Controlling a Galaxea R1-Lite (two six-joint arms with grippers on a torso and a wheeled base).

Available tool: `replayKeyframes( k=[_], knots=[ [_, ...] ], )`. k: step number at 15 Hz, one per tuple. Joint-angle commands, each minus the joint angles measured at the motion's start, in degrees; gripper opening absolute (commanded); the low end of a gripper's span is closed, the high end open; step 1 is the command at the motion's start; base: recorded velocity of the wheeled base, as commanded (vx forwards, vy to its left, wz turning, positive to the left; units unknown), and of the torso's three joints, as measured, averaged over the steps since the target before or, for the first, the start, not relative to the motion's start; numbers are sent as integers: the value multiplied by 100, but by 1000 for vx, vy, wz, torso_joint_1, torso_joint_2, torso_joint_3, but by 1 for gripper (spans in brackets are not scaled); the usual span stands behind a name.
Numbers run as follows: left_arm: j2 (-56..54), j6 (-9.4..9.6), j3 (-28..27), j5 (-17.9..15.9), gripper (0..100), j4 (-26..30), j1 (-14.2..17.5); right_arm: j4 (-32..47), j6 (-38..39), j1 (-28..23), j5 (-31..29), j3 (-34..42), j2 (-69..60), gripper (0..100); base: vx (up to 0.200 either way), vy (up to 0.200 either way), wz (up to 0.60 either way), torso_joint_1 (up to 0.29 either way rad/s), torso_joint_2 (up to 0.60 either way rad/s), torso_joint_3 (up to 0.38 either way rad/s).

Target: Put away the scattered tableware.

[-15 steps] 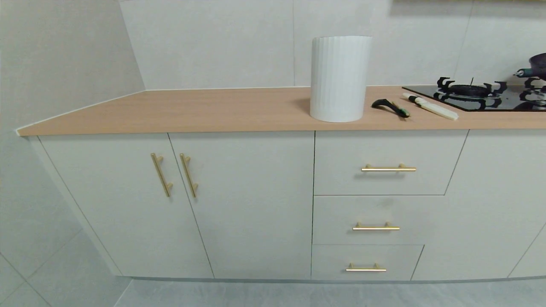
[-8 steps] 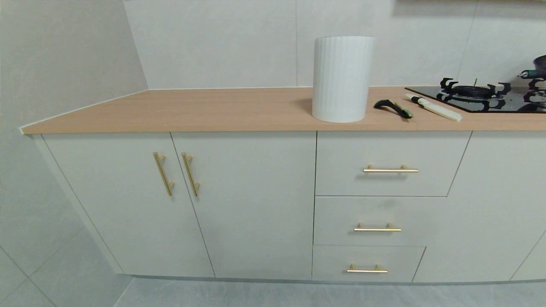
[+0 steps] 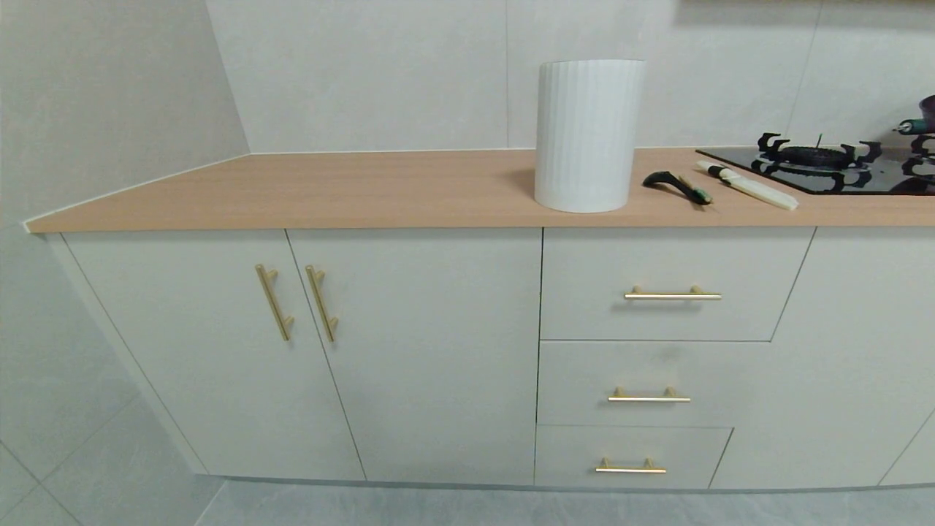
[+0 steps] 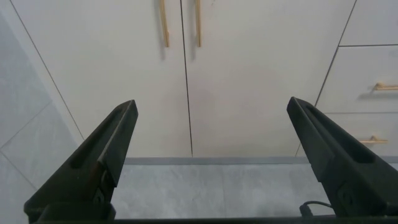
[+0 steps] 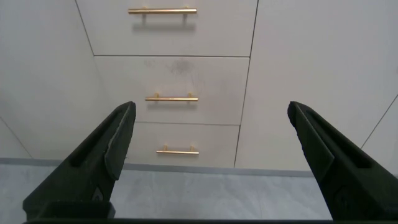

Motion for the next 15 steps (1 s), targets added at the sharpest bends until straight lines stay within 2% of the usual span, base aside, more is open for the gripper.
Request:
replayKeyframes(
  k=[1, 4, 5, 6, 10, 12, 15],
  knots=[
    [2, 0, 0, 0, 100, 2, 1, -4, -45, 0, 1, 0, 0, 100, 0, 0, 0, 0, 0, 0],
    [2, 0, 0, 0, 100, 2, 1, -48, 16, 9, 1, -475, 62, 100, 0, 0, 0, 0, 0, 0],
    [2, 0, 0, 0, 100, 2, 1, 84, 60, 237, 317, -905, 747, 100, 0, 0, 0, 0, 0, 0],
    [2, 0, 0, 0, 100, 2, 1, 101, 60, 308, 405, -1028, 1081, 100, 0, 0, 0, 0, 0, 0],
    [2, 0, 0, 0, 100, 2, 1, 75, -54, 483, 669, -2092, 4052, 100, 0, 0, 0, 0, 0, 0],
    [2, 0, 0, 0, 100, 2, 1, 75, -72, 835, 651, -2698, 5238, 100, 0, 0, 0, 0, 0, 0],
    [2, 0, 0, 0, 100, 2, 1, 57, -63, 896, 634, -3621, 7233, 100, 0, 0, 0, 0, 0, 0]
  ],
)
